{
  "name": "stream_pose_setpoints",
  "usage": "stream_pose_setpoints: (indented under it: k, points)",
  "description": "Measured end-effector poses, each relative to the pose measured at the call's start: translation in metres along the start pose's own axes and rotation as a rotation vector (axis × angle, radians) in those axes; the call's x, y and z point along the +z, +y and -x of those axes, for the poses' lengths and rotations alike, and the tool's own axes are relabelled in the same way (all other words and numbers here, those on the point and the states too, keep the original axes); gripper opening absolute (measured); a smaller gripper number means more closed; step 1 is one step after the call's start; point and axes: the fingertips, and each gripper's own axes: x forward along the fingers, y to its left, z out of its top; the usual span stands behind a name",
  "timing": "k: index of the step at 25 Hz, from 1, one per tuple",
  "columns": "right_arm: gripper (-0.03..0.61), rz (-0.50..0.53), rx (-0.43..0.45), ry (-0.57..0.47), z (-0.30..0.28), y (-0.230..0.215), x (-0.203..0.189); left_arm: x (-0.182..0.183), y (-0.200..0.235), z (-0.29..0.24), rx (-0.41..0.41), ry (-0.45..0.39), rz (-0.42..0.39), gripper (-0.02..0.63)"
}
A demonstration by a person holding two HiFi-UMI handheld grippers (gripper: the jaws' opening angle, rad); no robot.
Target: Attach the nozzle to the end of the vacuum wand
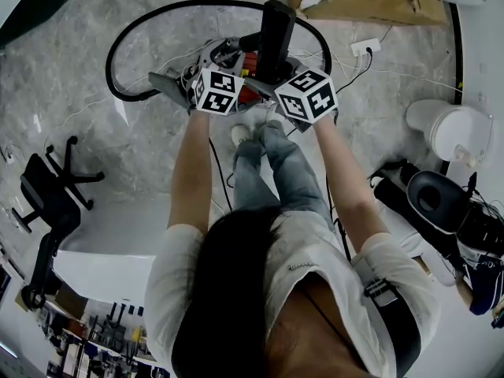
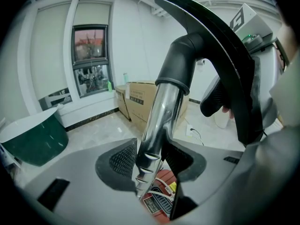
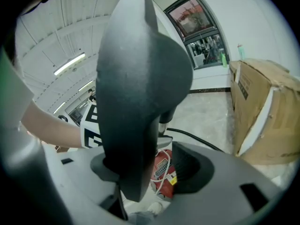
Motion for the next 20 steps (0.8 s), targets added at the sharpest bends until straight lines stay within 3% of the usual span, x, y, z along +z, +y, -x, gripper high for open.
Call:
stream_pose_setpoints:
  k: [6, 10, 20]
  points:
    - [0.322, 0.002, 0.011, -0.080, 0.012, -0.003, 0.006, 0.002, 0.002, -0.001, 0.001, -0.021, 0.052, 0.187]
    - [0.346, 0.007, 0.050, -0.154, 0.034, -0.004, 0.013, 0.003, -0.001, 0.011, -0.019, -0.033, 0.104, 0.257]
    - [0.368, -0.016, -0.047, -0.264, 0.081, -0.005, 0.018, 0.036, -0.017, 0.072, -0.024, -0.124, 0.134, 0.270]
